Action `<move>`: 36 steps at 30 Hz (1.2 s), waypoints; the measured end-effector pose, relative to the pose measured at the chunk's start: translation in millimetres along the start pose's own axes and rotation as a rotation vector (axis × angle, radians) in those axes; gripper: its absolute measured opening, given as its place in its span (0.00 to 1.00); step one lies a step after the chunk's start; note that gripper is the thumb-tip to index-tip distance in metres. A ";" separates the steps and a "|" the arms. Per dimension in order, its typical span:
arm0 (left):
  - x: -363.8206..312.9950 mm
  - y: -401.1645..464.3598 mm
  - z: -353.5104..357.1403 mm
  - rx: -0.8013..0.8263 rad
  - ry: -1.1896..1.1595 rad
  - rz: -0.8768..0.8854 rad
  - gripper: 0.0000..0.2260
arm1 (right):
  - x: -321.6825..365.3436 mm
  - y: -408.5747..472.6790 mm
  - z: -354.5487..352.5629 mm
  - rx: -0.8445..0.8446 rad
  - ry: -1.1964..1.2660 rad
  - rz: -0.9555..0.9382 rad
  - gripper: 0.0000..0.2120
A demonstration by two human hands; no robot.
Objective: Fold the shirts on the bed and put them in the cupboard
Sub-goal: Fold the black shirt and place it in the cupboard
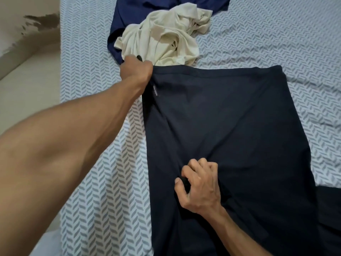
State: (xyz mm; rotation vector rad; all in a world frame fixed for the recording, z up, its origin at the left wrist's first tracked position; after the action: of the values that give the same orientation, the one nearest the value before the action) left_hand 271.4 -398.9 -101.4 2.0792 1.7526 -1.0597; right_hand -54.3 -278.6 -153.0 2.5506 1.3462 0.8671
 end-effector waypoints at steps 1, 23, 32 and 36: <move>-12.0 -5.2 3.0 0.000 0.001 0.063 0.16 | -0.1 0.4 -0.5 -0.004 0.005 0.008 0.11; 35.2 -132.2 35.5 0.494 -0.054 0.342 0.18 | -5.2 -0.6 -3.6 0.062 -0.028 0.127 0.09; 208.7 -249.4 -34.8 0.734 0.285 0.096 0.11 | -13.9 -25.2 -63.4 0.098 -0.012 0.355 0.13; 237.6 -303.4 -38.4 0.921 0.338 -0.034 0.17 | -33.1 -56.1 -97.7 0.143 0.001 0.505 0.12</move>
State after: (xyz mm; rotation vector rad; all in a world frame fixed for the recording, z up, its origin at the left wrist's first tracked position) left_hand 11.6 -114.9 -144.0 2.8863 1.5832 -1.8746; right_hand -162.1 -285.8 -107.0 3.0639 0.7891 0.8637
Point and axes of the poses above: each hand's wrist, its own y-axis towards the middle knuckle, its own z-axis out of the palm, x = y × z, the point moved 9 cm from there along y, towards the middle knuckle, and after that the axes turned 10 degrees about -z, right-handed, at the moved point
